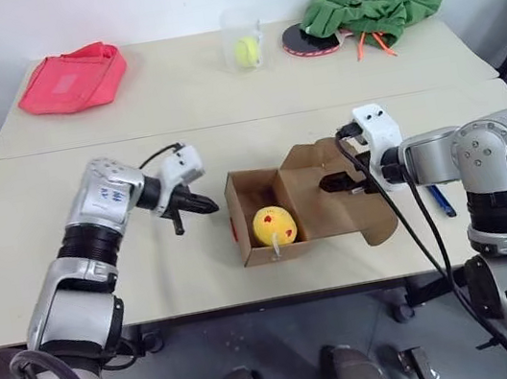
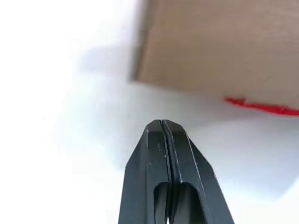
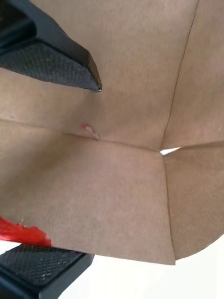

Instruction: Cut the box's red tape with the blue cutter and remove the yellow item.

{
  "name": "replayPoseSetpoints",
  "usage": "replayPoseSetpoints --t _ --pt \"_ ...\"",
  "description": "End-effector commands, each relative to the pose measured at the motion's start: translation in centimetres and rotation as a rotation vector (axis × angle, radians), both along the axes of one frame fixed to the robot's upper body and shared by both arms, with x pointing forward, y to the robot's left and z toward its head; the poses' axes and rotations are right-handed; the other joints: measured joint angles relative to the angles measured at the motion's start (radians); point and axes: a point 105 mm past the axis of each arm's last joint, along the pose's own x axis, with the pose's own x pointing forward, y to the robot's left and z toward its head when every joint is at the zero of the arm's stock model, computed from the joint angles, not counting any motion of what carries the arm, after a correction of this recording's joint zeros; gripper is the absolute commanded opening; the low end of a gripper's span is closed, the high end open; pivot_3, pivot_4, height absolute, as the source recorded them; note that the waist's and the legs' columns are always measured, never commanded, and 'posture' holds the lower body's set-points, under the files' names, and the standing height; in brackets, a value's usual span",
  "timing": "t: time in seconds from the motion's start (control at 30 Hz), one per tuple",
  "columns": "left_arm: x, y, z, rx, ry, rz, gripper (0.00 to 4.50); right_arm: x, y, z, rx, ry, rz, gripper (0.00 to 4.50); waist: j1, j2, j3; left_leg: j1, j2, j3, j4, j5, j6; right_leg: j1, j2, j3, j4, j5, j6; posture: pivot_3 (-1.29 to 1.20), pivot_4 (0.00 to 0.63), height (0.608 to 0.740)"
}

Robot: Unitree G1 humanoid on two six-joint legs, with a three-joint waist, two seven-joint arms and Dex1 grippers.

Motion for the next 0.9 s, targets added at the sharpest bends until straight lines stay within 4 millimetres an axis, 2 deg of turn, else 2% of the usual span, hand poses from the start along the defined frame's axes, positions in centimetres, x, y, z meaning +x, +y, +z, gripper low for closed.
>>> replayPoseSetpoints --t 0.03,0.13,0.27,0.4,0.53,0.7,0.8,0.9 --pt "0.3 1.0 2.4 -0.05 -0.051 0.028 0.0 -0.3 0.0 3.2 0.001 -0.115 0.032 4.49 0.0 0.0 0.0 0.0 0.0 0.0 0.0 0.0 0.0 0.0 0.0 0.0 0.0 0.0 0.0 0.0 0.15 0.74" --pt "0.2 1.0 3.9 -0.114 -0.06 0.032 0.0 -0.7 0.0 4.7 0.017 -0.171 0.064 4.49 0.002 0.0 0.0 0.0 0.0 0.0 0.0 0.0 0.0 -0.001 0.0 0.0 0.001 0.0 0.0 0.0 0.15 0.74" --pt "-0.8 -0.3 6.9 -0.208 -0.077 -0.046 0.0 -1.2 -0.4 6.8 0.061 -0.264 0.112 4.49 0.003 0.0 0.0 -0.001 0.0 0.0 0.0 0.0 0.0 -0.001 0.0 0.0 0.001 0.0 0.0 0.0 0.15 0.74" --pt "-1.9 -2.3 9.2 -0.275 -0.099 -0.141 0.0 -2.1 -1.3 7.1 0.066 -0.289 0.173 4.49 0.003 0.0 0.0 -0.001 0.0 0.0 0.0 -0.001 -0.001 -0.001 0.0 0.0 0.001 0.0 0.0 0.0 0.15 0.74" --pt "-3.0 -3.9 10.2 -0.29 -0.109 -0.214 0.0 -2.6 -2.5 7.3 0.045 -0.331 0.206 4.49 0.002 0.0 0.0 0.0 0.0 0.0 0.0 -0.001 -0.001 -0.001 0.0 -0.001 0.001 0.0 0.0 0.0 0.15 0.74" --pt "-4.1 -5.3 10.2 -0.282 -0.079 -0.269 0.0 -4.1 -3.1 8.5 0.035 -0.389 0.304 4.49 0.003 -0.001 0.0 0.0 0.0 0.001 0.0 -0.001 -0.001 -0.001 0.0 0.0 0.0 0.0 0.0 0.0 0.15 0.74" --pt "-4.6 -6.1 9.7 -0.257 -0.012 -0.257 0.55 -6.7 -2.9 8.7 0.015 -0.37 0.439 4.5 0.008 -0.001 0.001 0.0 0.0 0.001 0.0 -0.001 -0.001 0.0 0.0 0.0 0.0 0.0 0.0 0.0 0.15 0.74" --pt "-5.6 -6.6 9.8 -0.219 0.006 -0.29 1.45 -9.3 -1.8 9.6 0.03 -0.414 0.582 4.5 0.008 -0.003 0.002 0.0 0.0 0.001 0.0 -0.001 -0.001 0.0 0.0 0.0 -0.001 0.0 0.0 0.0 0.15 0.74"
